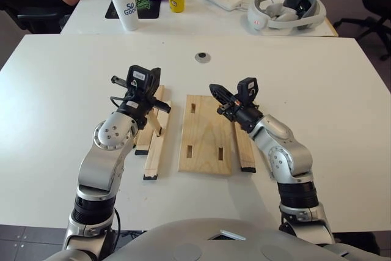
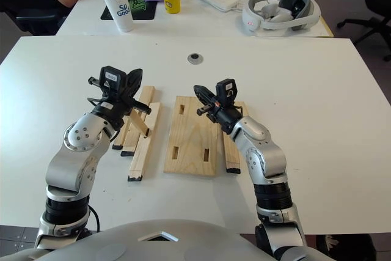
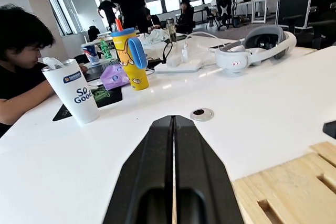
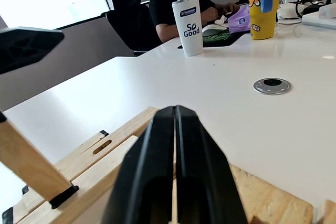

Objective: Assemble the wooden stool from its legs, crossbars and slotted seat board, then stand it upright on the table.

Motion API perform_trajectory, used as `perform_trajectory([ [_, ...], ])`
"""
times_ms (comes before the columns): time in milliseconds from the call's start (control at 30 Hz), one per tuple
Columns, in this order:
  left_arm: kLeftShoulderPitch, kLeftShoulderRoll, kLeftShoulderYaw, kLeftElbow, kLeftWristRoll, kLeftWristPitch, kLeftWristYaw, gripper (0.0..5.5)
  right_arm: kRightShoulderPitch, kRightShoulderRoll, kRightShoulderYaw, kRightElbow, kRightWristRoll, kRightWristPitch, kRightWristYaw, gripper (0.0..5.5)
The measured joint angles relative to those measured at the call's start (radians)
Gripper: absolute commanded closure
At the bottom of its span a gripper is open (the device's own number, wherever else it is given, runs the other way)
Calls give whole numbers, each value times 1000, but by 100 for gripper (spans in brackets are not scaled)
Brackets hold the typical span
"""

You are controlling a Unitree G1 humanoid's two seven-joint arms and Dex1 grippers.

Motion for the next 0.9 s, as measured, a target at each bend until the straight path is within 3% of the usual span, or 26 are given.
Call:
perform_trajectory([
  [100,2,0,33,-7,10,-29,8,548,14,1,0,0,-1,-5,-5,550],
  [233,34,11,77,-20,7,-26,-6,495,23,3,0,-8,-1,-12,-13,550],
  [367,183,120,216,-35,-32,44,-94,441,75,3,-24,-36,-10,-21,-44,550],
  [600,376,244,280,-52,-136,124,-305,334,170,49,-50,-83,-33,-68,-123,550],
  [700,328,357,291,-7,-233,191,-461,290,221,76,-51,-109,-40,-86,-155,550],
  [800,233,475,303,19,-372,393,-576,237,243,87,-49,-123,-53,-103,-177,550],
  [900,166,498,295,-44,-515,551,-625,194,252,91,-47,-132,-63,-106,-190,550],
])
